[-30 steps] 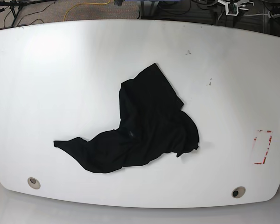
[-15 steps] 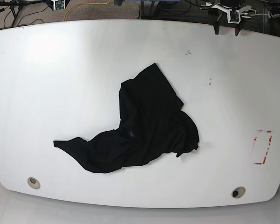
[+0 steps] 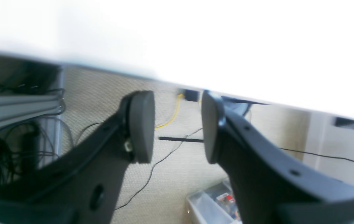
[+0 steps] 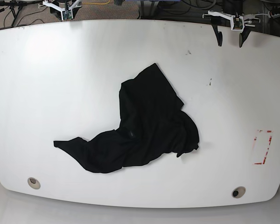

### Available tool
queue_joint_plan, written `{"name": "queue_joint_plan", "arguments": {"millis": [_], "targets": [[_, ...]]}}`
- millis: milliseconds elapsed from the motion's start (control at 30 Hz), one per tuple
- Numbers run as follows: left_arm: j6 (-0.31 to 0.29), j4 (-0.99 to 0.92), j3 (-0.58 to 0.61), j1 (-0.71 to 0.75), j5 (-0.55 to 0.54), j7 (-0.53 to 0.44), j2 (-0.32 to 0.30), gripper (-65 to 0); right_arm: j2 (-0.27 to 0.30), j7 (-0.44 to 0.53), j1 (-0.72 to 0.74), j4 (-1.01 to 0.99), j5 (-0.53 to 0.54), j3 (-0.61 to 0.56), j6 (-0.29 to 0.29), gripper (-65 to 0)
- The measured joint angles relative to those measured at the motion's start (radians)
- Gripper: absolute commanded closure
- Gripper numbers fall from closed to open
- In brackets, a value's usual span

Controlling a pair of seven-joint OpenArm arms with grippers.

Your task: Fold the T-shirt properly

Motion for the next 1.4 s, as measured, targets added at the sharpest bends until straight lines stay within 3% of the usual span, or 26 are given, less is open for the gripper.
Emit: {"name": "queue_joint_plan", "arguments": {"millis": [500, 700, 933, 1400], "targets": [[0.001, 0.001, 0.004, -0.031, 0.002, -0.001, 0.002, -40.0, -0.001, -0.028, 0.021, -0.005, -0.010, -0.016, 0.000, -23.5], [-0.008, -0.002, 0.001, -0.059, 0.032, 0.051, 0.003, -38.1, 0.006, -0.160, 0.077, -0.004, -0.040, -0.009, 0.014, -18.5], [-0.008, 0.003, -0.001, -0.056, 0.057, 0.037, 0.005, -38.1, 0.006, -0.218, 0.079, 0.030, -0.042, -0.007, 0.026, -18.2], [-0.008, 0.018, -0.001, -0.057, 0.058, 0.037, 0.005, -38.1, 0.010, -0.193, 0.055, 0.037, -0.033, -0.011, 0.025, -18.4]]}}
